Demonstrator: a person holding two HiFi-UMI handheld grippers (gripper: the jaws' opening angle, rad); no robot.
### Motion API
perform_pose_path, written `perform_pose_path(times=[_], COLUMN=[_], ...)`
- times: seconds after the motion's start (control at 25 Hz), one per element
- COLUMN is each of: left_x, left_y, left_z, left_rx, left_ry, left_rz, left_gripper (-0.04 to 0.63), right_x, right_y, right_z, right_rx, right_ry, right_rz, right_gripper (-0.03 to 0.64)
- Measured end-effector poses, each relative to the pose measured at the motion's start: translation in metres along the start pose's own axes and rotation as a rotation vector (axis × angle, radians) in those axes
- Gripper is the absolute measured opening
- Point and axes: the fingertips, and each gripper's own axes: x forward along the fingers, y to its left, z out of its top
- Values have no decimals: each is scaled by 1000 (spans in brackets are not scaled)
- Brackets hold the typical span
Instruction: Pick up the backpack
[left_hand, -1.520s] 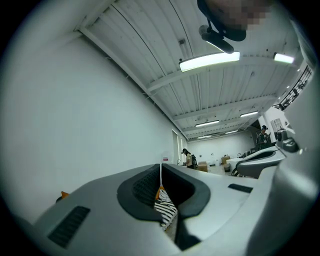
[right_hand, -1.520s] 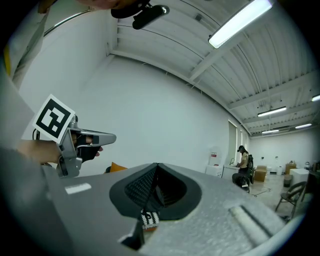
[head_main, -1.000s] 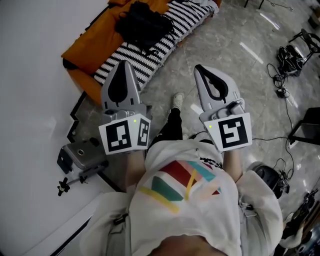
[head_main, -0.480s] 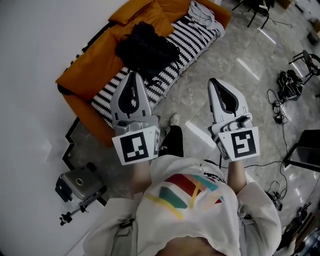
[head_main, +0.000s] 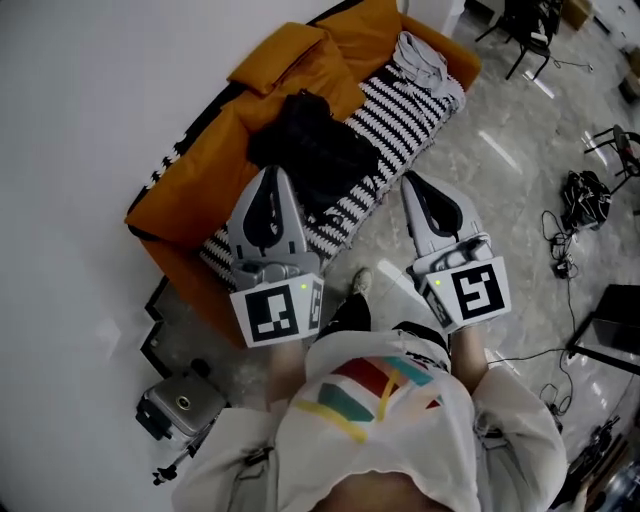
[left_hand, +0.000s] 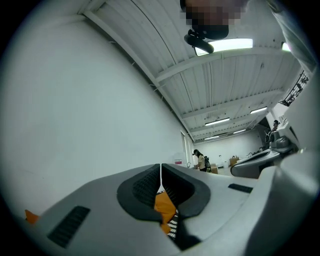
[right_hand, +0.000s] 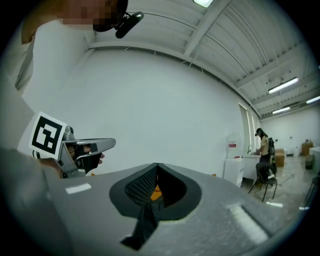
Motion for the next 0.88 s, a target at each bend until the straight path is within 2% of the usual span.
perform_pose_path(times=[0.12, 0.36, 0.68, 0.88], left_x=[18, 25, 26, 31], left_y=[19, 47, 64, 69], left_z=[2, -19, -9, -10], left_rx=[-16, -55, -85, -66], left_ry=[12, 42, 3, 10], left_rz=[14, 51, 108, 153], left_gripper=[20, 20, 20, 20], right_x=[26, 51, 65, 75], right_y=[-5, -2, 0, -8], right_z=[1, -4, 12, 21], right_rx=[63, 48, -33, -76], right_ry=[16, 30, -7, -38], right_rz=[22, 42, 41, 48], right_gripper=[2, 2, 2, 2])
